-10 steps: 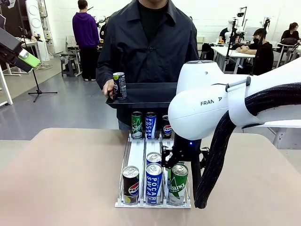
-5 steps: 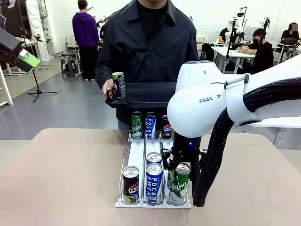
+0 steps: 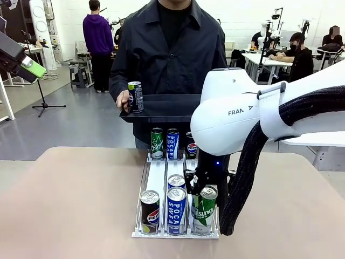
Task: Retrieve and hand over the desired beverage to the person.
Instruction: Pick up another can of the same type that the person held from the Automatic Can Dispenser, then place the picked can on the Handle tray extended by the person.
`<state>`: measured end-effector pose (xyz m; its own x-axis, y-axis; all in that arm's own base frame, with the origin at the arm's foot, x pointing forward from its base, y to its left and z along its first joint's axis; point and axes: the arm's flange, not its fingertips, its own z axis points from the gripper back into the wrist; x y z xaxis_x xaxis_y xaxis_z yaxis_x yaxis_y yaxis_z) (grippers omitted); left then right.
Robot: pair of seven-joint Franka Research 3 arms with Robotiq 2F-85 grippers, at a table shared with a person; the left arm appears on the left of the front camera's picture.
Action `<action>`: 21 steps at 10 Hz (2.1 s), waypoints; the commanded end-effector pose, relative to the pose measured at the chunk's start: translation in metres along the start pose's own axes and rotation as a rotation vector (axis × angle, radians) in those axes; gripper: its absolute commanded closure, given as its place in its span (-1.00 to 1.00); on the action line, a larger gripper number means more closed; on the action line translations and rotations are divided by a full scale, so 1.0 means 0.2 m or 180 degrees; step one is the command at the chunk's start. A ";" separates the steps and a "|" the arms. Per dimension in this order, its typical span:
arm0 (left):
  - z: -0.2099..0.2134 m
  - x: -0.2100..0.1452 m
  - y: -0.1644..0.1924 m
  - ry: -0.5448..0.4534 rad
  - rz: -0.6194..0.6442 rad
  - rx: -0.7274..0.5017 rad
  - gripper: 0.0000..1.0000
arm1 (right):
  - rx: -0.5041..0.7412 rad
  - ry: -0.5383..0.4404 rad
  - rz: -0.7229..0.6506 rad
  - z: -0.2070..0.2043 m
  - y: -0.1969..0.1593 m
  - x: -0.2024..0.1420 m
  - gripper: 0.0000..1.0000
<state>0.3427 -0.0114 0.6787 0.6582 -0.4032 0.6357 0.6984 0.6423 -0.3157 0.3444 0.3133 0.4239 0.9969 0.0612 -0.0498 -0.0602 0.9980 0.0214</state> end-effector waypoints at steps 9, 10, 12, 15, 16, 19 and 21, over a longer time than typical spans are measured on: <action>0.00 0.00 0.00 -0.0025 -0.0012 -0.0017 -1.00 | -0.0078 -0.0314 -0.0014 1.41 0.28 -0.25 0.23; 0.00 0.00 0.00 -0.0025 -0.0012 -0.0017 -1.00 | -0.0058 -0.0321 -0.0063 1.48 0.31 -0.19 0.23; 0.00 0.00 0.00 -0.0025 -0.0012 -0.0017 -1.00 | -0.0020 -0.0330 -0.0042 1.55 0.33 -0.07 0.23; 0.00 0.00 0.00 -0.0025 -0.0012 -0.0017 -1.00 | 0.0055 -0.0330 0.0007 1.48 0.27 -0.05 0.23; 0.00 0.00 0.00 -0.0025 -0.0012 -0.0017 -1.00 | 0.0055 -0.0330 0.0007 1.48 0.27 -0.05 0.23; 0.00 0.00 0.00 -0.0025 -0.0012 -0.0017 -1.00 | 0.0055 -0.0330 0.0007 1.48 0.27 -0.05 0.23; 0.00 0.00 0.00 -0.0025 -0.0012 -0.0017 -1.00 | 0.0055 -0.0330 0.0007 1.48 0.27 -0.05 0.23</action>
<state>0.3428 -0.0113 0.6790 0.6579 -0.4031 0.6361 0.6984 0.6426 -0.3151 0.3537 0.3651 0.7248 0.9958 0.0757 0.0511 -0.0776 0.9963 0.0365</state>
